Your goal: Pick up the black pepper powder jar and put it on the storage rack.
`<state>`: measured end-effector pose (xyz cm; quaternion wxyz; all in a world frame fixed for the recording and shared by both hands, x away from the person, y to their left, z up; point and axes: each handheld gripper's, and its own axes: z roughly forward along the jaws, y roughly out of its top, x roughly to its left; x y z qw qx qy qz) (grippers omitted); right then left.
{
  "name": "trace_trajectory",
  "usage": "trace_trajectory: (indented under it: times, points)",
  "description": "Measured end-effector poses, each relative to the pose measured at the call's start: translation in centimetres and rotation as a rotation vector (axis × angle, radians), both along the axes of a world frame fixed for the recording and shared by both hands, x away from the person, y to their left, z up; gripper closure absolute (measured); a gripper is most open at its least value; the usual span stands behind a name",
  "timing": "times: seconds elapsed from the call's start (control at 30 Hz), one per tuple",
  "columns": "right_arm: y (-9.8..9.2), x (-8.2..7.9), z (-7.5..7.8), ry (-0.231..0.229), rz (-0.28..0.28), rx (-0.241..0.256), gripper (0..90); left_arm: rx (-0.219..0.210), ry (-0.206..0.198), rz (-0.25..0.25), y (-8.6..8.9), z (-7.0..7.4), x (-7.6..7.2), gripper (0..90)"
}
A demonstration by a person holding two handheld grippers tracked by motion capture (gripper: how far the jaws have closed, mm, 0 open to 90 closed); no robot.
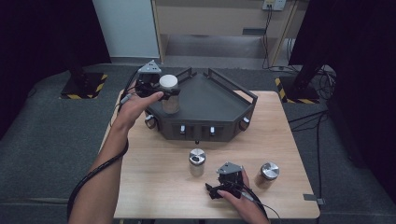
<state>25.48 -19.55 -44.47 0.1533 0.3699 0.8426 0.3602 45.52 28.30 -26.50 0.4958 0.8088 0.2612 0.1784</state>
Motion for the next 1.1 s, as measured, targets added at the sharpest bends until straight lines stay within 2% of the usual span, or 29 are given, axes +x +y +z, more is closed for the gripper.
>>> trace_trajectory:
  times: [0.43,1.1]
  points:
    - [0.0,0.0,0.0,0.001,0.000,0.001,0.9,-0.002,0.020,0.001,-0.6,-1.3,0.3,32.8]
    - [0.0,0.0,0.0,0.000,0.000,0.000,0.9,-0.012,0.044,0.015,-0.7,-2.0,0.9,32.7]
